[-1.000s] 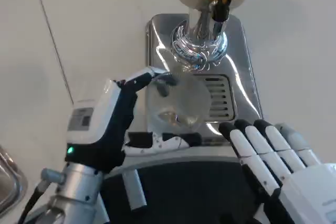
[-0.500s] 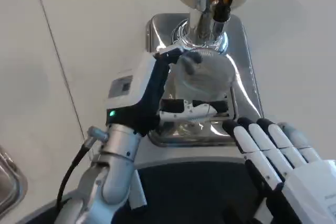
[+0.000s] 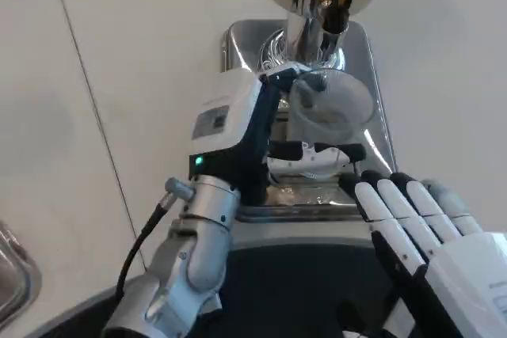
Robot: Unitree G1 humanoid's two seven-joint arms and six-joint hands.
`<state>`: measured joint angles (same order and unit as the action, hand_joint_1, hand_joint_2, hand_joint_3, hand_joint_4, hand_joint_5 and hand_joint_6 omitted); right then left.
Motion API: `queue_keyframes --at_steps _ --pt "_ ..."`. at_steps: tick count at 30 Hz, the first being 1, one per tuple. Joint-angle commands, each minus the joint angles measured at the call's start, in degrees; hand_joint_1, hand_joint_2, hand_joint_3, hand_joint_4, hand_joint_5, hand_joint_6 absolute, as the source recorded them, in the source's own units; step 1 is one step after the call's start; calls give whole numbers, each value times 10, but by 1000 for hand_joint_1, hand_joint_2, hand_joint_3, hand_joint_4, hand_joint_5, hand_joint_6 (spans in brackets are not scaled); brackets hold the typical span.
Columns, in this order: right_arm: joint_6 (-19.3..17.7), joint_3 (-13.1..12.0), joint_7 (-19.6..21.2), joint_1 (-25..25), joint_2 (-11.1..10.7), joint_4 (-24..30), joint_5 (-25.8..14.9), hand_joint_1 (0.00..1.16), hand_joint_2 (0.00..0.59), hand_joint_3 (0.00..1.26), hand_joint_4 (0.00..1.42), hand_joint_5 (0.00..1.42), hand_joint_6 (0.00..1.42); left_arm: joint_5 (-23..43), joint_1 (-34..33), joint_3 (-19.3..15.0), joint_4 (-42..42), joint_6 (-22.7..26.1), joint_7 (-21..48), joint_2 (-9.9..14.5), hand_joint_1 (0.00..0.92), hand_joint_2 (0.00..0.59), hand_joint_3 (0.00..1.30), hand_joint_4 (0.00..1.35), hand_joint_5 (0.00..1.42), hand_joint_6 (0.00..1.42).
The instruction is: Grasp the cup under the faucet to collect the drink, then remove the cup.
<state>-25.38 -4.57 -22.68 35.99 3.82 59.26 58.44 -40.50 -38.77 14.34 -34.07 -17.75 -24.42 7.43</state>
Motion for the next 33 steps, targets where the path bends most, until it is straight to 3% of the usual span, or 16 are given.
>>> queue_keyframes --at_steps 1,8,13,15,18,21,25,28,33 --pt "8 3 -7 -6 -2 7 6 449 534 0 0 0 1 4 -14 10 -13 13 -31 -18 643 0 1133 1065 1393 1424" --pt "9 3 -12 -11 3 7 6 449 534 0 0 0 1 3 -32 16 -51 35 -77 -30 637 0 1123 1028 1366 1424" --pt "11 2 -16 -14 1 7 4 449 534 0 0 0 6 7 -38 18 -69 34 -95 -26 636 0 1113 1024 1353 1424" --pt "15 3 -19 -16 -1 7 3 450 535 0 0 0 9 3 -37 21 -71 34 -104 -23 592 0 1027 1046 1326 1424" --pt "24 6 -26 -20 -3 7 1 450 535 0 0 0 11 0 -34 26 -73 36 -118 -22 511 0 852 973 1220 1424" --pt "27 6 -28 -22 -5 7 0 450 535 0 0 0 13 3 -34 30 -78 36 -123 -24 434 38 660 767 1118 1346" --pt "27 -1 -28 -21 -7 7 -4 451 535 0 0 0 15 9 -34 30 -80 26 -129 -24 344 38 448 513 1003 1269" --pt "26 -9 -25 -21 -4 7 -9 451 535 0 0 0 16 14 -35 31 -82 19 -125 -22 272 21 380 468 966 1252" --pt "28 -5 -33 -29 -1 7 -7 451 535 0 0 0 16 18 -31 35 -80 18 -124 -18 237 7 314 383 868 1172"
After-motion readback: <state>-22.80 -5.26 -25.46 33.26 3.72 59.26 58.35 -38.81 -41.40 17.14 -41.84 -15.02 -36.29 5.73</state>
